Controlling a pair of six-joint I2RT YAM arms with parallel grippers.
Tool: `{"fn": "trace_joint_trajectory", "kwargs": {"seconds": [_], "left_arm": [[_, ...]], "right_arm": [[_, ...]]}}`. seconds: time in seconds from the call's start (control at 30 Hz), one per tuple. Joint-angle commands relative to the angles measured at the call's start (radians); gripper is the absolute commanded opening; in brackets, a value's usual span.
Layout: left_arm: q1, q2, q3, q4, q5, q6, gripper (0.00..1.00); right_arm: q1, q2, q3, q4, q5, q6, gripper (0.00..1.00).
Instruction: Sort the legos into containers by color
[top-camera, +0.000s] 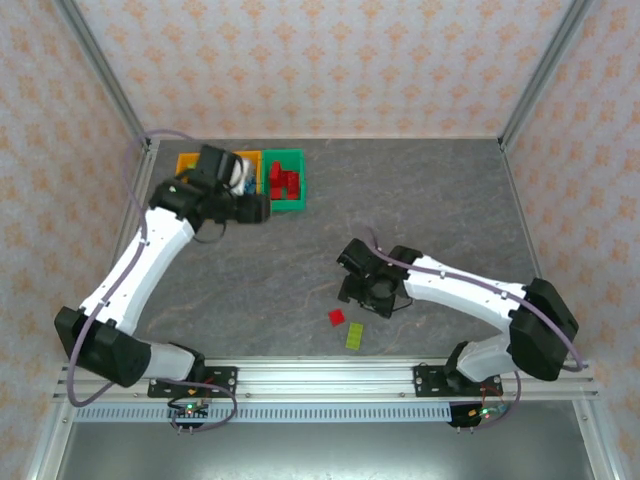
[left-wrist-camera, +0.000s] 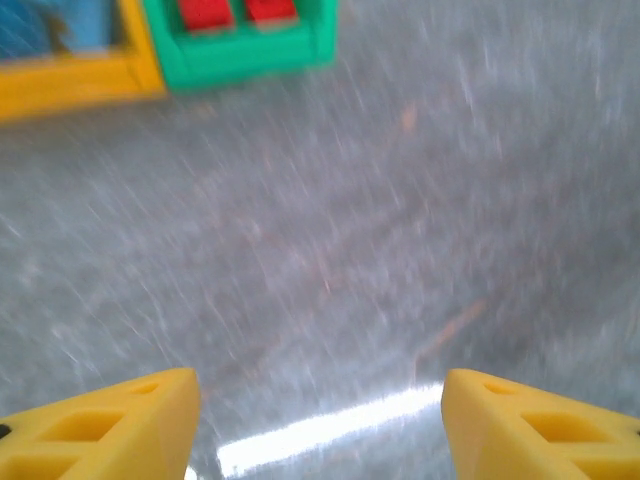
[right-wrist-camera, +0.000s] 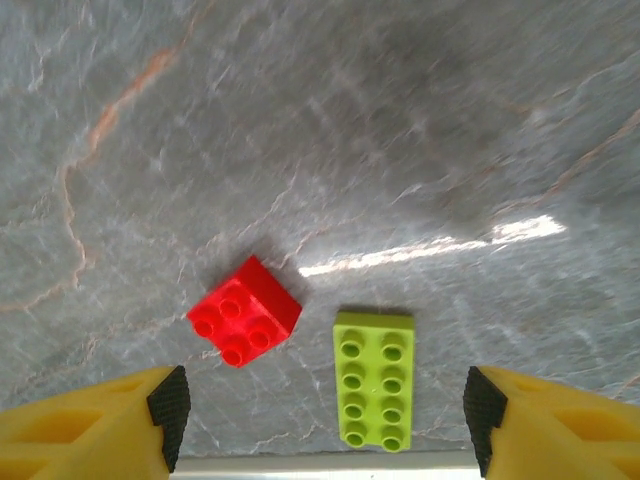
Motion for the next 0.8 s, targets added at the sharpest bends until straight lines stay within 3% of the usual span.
{"fn": "trace_joint_trajectory", "kwargs": {"seconds": [0.0, 0.2, 0.5, 0.6, 0.77], "left_arm": [[-0.049, -0.055, -0.096, -0.005, -0.016, -0.005, 0.66], [-0.052, -0.113, -0.134, -0.022, -0.099, -0.021, 0.68], [-0.052, -0.08, -0.102, -0.011, -0.114, -0.038, 0.69], [-0.053, -0.074, -0.102, -0.009, -0.109, -0.04, 0.69], [-0.052, -0.08, -0.107, -0.015, -0.12, -0.039, 0.69]], "right_arm": [[0.037, 0.054, 0.037, 0.065, -0.013, -0.077, 0.75], [0.117, 0.186, 0.149, -0.048, 0.214, -0.276, 0.77], [0.134, 0.297, 0.086, 0.117, 0.103, -0.325, 0.64], [0.136, 0.324, 0.089, 0.137, 0.096, -0.323, 0.54], [0.135, 0.319, 0.113, 0.115, 0.118, -0.315, 0.25]]}}
